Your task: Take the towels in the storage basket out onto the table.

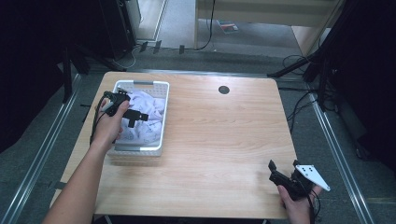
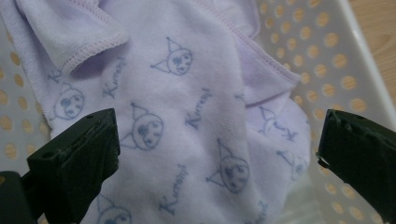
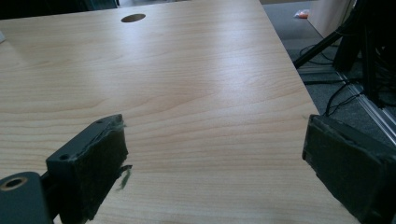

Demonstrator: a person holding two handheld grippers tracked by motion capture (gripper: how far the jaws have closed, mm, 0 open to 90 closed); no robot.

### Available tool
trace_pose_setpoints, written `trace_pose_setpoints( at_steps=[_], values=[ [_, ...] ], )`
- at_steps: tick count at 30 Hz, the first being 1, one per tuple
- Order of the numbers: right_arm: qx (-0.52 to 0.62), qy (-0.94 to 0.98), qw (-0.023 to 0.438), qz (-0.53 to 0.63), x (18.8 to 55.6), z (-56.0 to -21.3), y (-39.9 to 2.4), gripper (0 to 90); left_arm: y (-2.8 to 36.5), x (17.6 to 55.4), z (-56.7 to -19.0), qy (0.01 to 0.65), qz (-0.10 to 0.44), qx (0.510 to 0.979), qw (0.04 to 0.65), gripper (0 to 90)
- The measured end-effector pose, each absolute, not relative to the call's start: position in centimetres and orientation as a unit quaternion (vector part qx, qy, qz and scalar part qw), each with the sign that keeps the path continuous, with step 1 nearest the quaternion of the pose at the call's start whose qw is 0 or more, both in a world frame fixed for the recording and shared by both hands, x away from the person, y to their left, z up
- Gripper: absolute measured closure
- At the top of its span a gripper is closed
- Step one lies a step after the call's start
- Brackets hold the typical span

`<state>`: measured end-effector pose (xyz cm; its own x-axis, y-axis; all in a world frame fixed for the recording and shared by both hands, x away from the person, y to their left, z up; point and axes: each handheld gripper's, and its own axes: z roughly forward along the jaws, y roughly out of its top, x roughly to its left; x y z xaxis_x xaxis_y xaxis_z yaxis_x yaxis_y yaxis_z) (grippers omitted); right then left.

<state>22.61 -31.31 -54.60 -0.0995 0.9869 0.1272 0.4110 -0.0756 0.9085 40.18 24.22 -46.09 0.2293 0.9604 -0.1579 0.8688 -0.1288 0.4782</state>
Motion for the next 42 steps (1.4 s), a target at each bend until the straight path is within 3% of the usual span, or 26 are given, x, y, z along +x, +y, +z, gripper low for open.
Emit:
trace_pose_setpoints(
  at_steps=[8, 18, 24, 38, 42],
  values=[
    [0.586, 0.596, 0.327, 0.441, 22.6, -54.6, -31.3, 6.6, 23.6, 41.7, -47.6, 0.624, 0.103, 0.753, 0.184, 0.0],
    [0.586, 0.596, 0.326, 0.441, 22.7, -54.6, -31.3, 6.6, 23.5, 43.2, -49.6, 0.643, 0.073, 0.747, 0.153, 0.0],
    [0.586, 0.596, 0.326, 0.440, 22.6, -54.6, -31.3, 6.6, 22.7, 43.3, -50.2, 0.633, 0.095, 0.758, 0.125, 0.0],
    [0.585, 0.598, 0.329, 0.438, 22.7, -54.6, -31.3, 7.0, 22.7, 43.2, -50.7, 0.616, 0.094, 0.772, 0.122, 0.0],
    [0.584, 0.599, 0.330, 0.438, 22.6, -54.6, -31.2, 7.1, 22.6, 43.3, -50.5, 0.612, 0.097, 0.778, 0.105, 6.5]
  ],
)
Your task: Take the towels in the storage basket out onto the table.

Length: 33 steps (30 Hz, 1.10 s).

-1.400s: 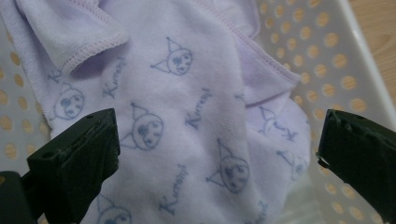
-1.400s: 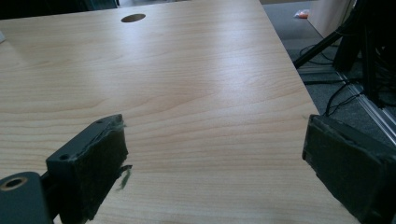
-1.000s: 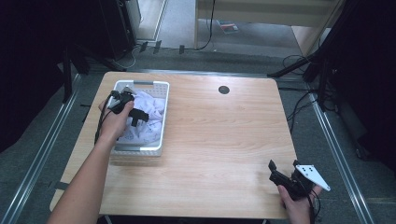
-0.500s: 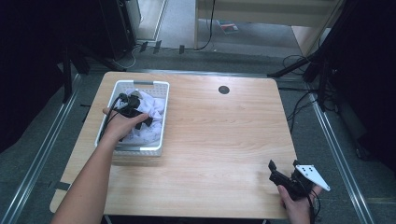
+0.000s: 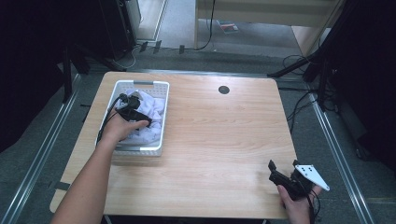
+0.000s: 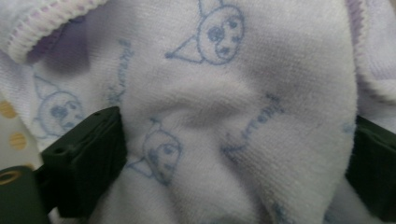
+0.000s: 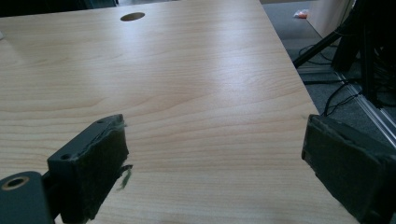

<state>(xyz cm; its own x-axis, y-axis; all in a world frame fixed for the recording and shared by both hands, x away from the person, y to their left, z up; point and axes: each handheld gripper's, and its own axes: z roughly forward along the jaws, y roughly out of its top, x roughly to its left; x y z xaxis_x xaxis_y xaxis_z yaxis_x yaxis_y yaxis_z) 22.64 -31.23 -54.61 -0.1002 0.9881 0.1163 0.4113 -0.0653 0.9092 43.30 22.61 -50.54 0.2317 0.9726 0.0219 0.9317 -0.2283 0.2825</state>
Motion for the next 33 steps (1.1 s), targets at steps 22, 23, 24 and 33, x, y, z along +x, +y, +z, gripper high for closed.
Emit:
trace_pose_setpoints(
  at_steps=[22, 23, 24, 33],
  values=[
    [0.585, 0.600, 0.325, 0.438, 22.7, -54.6, -31.3, 7.3, 21.9, 43.2, -49.0, 0.602, 0.144, 0.782, 0.070, 69.1],
    [0.585, 0.600, 0.325, 0.438, 22.7, -54.6, -31.3, 7.4, 21.9, 43.2, -48.7, 0.600, 0.145, 0.783, 0.070, 69.4],
    [0.585, 0.600, 0.326, 0.438, 22.7, -54.6, -31.3, 7.4, 21.8, 43.2, -48.5, 0.599, 0.142, 0.785, 0.069, 70.1],
    [0.585, 0.599, 0.325, 0.440, 22.7, -54.6, -31.3, 7.4, 22.0, 43.0, -44.0, 0.599, 0.149, 0.780, 0.101, 71.1]
  ],
)
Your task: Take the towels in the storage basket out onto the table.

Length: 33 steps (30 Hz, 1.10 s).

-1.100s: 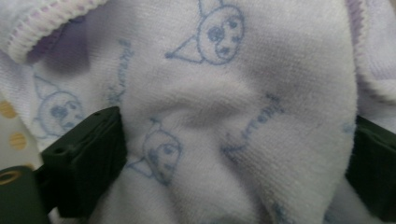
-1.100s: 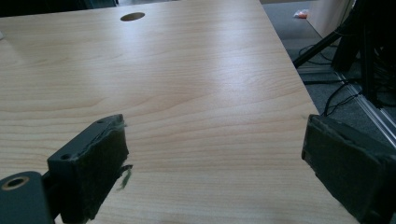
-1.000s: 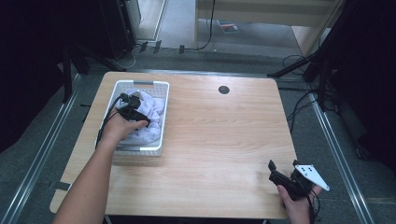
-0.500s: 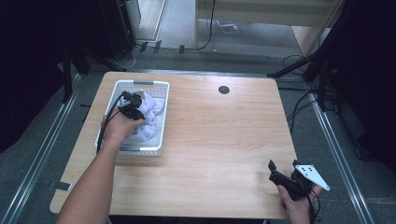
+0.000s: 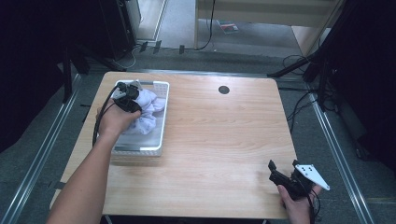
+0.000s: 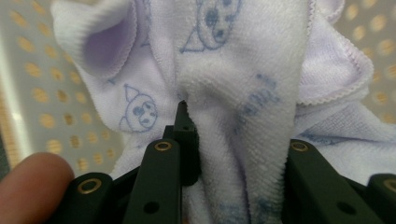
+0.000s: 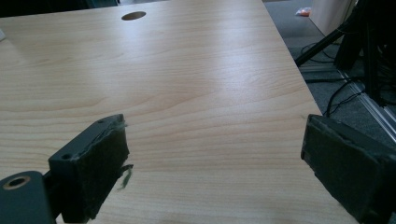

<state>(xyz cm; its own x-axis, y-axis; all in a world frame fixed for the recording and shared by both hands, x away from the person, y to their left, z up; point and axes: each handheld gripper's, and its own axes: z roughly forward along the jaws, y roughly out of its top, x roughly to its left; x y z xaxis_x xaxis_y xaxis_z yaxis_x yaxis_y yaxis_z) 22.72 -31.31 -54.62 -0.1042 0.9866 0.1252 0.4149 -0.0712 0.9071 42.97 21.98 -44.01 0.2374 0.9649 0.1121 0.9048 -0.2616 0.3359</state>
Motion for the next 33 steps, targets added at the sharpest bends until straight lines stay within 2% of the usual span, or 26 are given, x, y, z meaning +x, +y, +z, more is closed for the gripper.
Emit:
trace_pose_setpoints(
  at_steps=[19, 33],
  values=[
    [0.586, 0.599, 0.325, 0.438, 22.7, -54.6, -31.3, 7.4, 21.5, 42.2, -34.9, 0.590, 0.183, 0.772, 0.147, 70.9],
    [0.584, 0.601, 0.327, 0.436, 22.7, -54.6, -31.2, 7.4, 16.7, 42.0, -30.7, 0.554, 0.194, 0.785, 0.196, 70.8]
  ],
)
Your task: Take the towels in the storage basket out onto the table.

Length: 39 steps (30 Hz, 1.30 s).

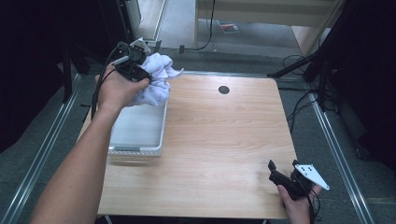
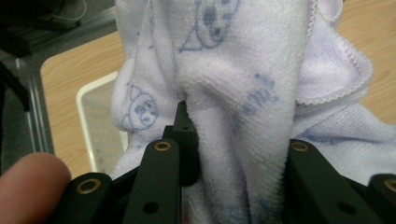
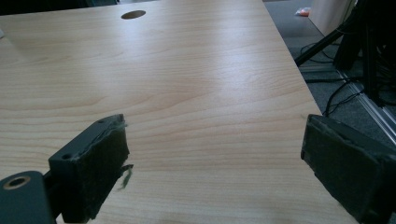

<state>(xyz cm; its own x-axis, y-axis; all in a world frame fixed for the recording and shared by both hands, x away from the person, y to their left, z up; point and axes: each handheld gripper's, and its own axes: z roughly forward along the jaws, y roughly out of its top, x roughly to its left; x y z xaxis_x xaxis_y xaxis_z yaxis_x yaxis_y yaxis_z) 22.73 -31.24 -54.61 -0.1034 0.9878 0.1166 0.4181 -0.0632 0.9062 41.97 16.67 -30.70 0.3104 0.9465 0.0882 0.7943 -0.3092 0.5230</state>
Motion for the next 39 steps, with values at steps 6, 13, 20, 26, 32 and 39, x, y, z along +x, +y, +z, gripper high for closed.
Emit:
trace_pose_setpoints(
  at_steps=[6, 13, 20, 26, 32, 39],
  values=[
    [0.582, 0.602, 0.326, 0.439, 22.7, -54.6, -31.2, 7.4, 13.8, 42.1, -30.6, 0.537, 0.182, 0.795, 0.216, 70.7],
    [0.581, 0.603, 0.327, 0.439, 22.7, -54.6, -31.1, 7.4, 10.1, 42.4, -31.6, 0.518, 0.167, 0.809, 0.223, 70.6],
    [0.580, 0.603, 0.326, 0.439, 22.7, -54.6, -31.1, 7.4, 6.2, 42.6, -33.3, 0.500, 0.145, 0.821, 0.235, 70.5],
    [0.580, 0.603, 0.327, 0.440, 22.7, -54.6, -31.1, 7.4, 3.1, 42.6, -35.2, 0.488, 0.123, 0.830, 0.241, 70.4],
    [0.579, 0.602, 0.328, 0.441, 22.7, -54.6, -31.1, 7.4, 0.8, 42.7, -37.8, 0.480, 0.101, 0.838, 0.240, 70.4],
    [0.579, 0.602, 0.328, 0.442, 22.7, -54.6, -31.1, 7.4, -1.1, 42.9, -41.2, 0.476, 0.079, 0.843, 0.238, 69.9]
  ],
)
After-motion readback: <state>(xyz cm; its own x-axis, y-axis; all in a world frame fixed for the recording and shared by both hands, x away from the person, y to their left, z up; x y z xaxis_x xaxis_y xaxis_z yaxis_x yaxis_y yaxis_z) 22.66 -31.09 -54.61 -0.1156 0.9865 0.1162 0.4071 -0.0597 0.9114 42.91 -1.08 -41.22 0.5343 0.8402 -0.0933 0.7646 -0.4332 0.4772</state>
